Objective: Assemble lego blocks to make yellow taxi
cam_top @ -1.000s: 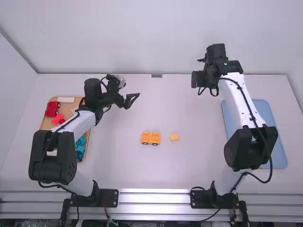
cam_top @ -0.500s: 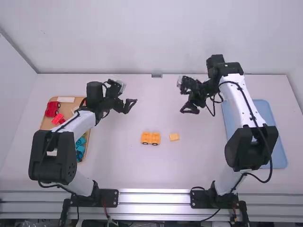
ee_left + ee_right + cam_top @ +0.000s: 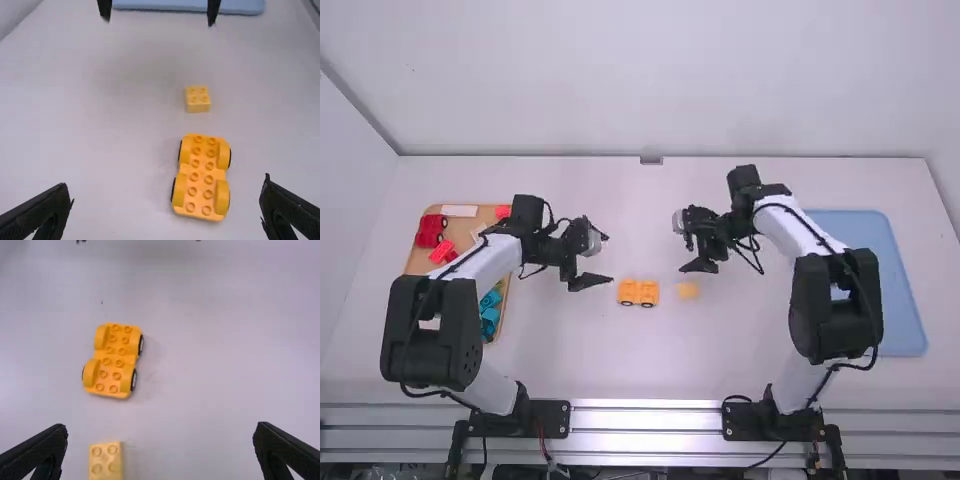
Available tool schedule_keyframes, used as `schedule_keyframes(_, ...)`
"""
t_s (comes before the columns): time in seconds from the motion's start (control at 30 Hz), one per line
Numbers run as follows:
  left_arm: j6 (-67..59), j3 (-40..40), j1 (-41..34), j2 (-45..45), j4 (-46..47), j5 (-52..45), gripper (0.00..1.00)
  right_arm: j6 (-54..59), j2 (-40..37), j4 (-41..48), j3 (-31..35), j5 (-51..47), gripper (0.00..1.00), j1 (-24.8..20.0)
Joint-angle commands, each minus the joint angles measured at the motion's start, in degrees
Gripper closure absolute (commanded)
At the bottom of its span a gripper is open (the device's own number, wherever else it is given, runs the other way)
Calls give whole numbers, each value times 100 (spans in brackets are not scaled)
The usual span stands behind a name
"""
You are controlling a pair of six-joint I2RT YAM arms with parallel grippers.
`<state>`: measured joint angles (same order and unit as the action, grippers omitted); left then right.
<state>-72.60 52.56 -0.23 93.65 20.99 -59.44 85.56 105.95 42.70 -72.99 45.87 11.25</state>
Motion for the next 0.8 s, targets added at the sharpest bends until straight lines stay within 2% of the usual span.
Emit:
schedule_keyframes(0.0, -649, -79, -20, -11, -68, -295, 1, 251, -57, -153, 345, -177, 1, 59)
schedule_keyframes(0.2, -651, -372, -20, -11, -557, -588, 1, -48, -9, -1193, 1226, 197, 1, -267)
schedule_keyframes(0.3, -649, -516, -20, -11, -817, -750, 1, -164, 256, -2046, 1832, 1099, 1, -568)
schedule_keyframes(0.4, -649, -553, -20, -11, -839, -741, 1, -155, 557, -2444, 2063, 1543, 1, -809)
schedule_keyframes(0.57, -632, -557, -63, -11, -798, -809, 1, 140, 986, -2369, 2002, 1582, 1, -973)
schedule_keyframes(0.77, -627, -560, -415, -11, -857, -750, 1, 562, 1633, -1740, 1491, 1572, 2, -970)
